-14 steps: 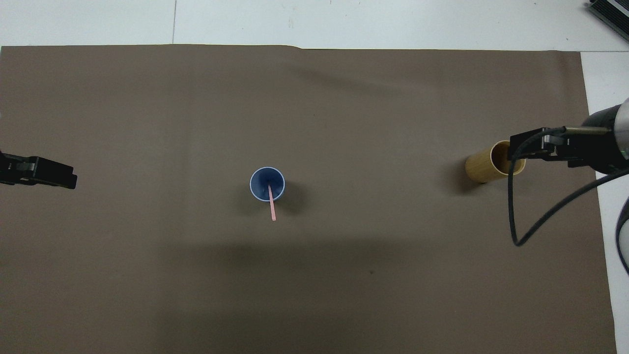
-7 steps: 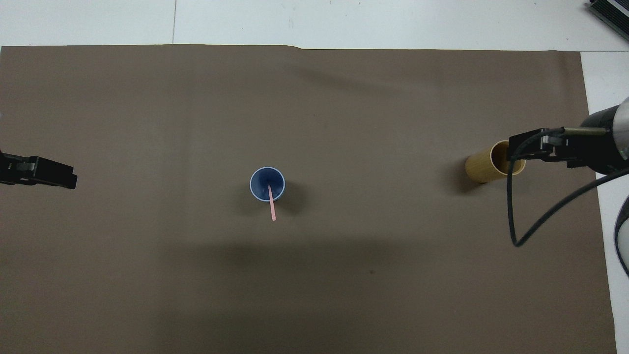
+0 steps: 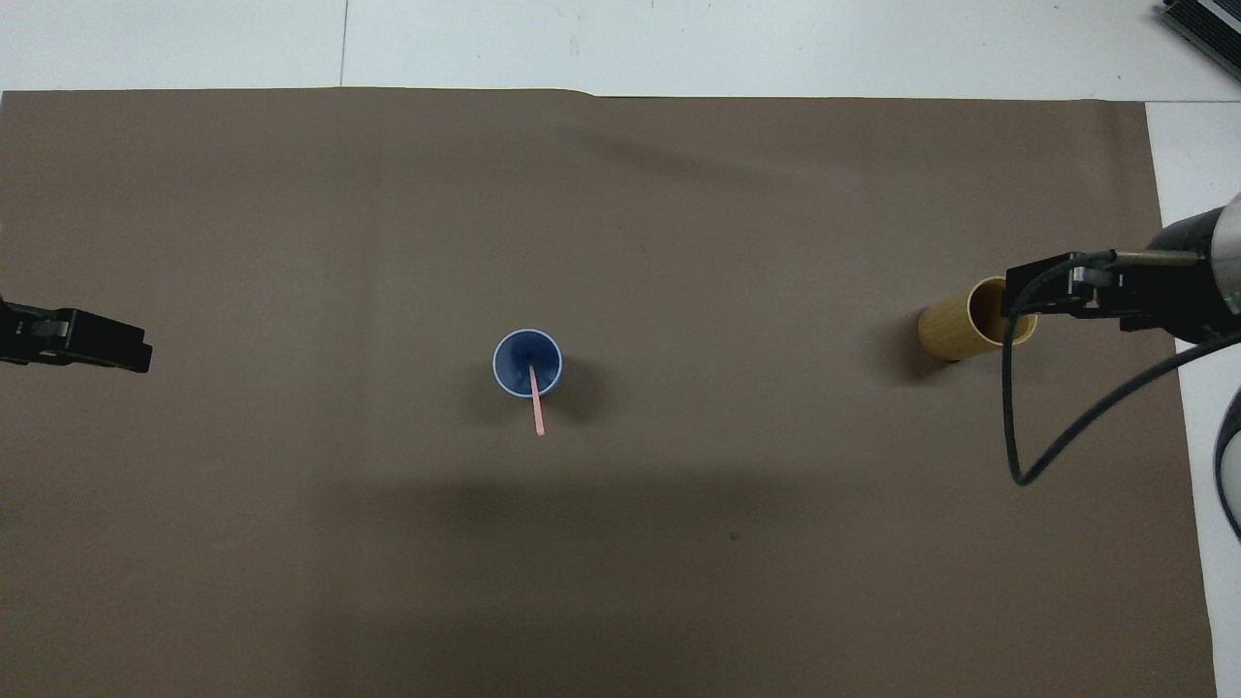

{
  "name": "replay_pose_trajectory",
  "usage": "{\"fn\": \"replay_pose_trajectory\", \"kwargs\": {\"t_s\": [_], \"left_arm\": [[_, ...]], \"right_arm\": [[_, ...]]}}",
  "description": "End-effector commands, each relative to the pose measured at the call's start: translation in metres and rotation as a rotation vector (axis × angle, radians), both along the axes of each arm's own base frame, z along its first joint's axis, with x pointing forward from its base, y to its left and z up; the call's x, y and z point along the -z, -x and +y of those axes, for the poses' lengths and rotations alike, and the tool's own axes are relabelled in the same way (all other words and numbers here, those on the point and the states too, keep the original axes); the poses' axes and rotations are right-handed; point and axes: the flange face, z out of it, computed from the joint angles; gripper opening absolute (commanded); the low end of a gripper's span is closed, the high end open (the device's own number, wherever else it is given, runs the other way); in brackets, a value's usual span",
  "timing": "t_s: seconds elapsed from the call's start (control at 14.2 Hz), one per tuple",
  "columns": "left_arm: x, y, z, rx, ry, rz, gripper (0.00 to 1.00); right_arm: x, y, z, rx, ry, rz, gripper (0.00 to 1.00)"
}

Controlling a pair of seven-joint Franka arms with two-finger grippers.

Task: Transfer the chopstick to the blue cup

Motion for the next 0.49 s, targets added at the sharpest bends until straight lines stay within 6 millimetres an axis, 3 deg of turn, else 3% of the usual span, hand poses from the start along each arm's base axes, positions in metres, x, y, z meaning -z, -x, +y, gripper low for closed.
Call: {"fn": "replay_pose_trajectory", "kwargs": {"t_s": [0.0, 0.42], "left_arm": [[-0.0041, 0.0041, 0.0032, -0.006, -0.002, 0.005, 1.00], [-0.0103, 0.0030, 0.0031, -0.007, 0.000, -0.019, 1.00]], "right_arm": [[0.0003, 0.0031, -0.0005, 0.009, 0.008, 0.007, 1.00], [0.0038, 0.0103, -0.0006, 0.044, 0.019, 0.031, 1.00]]}}
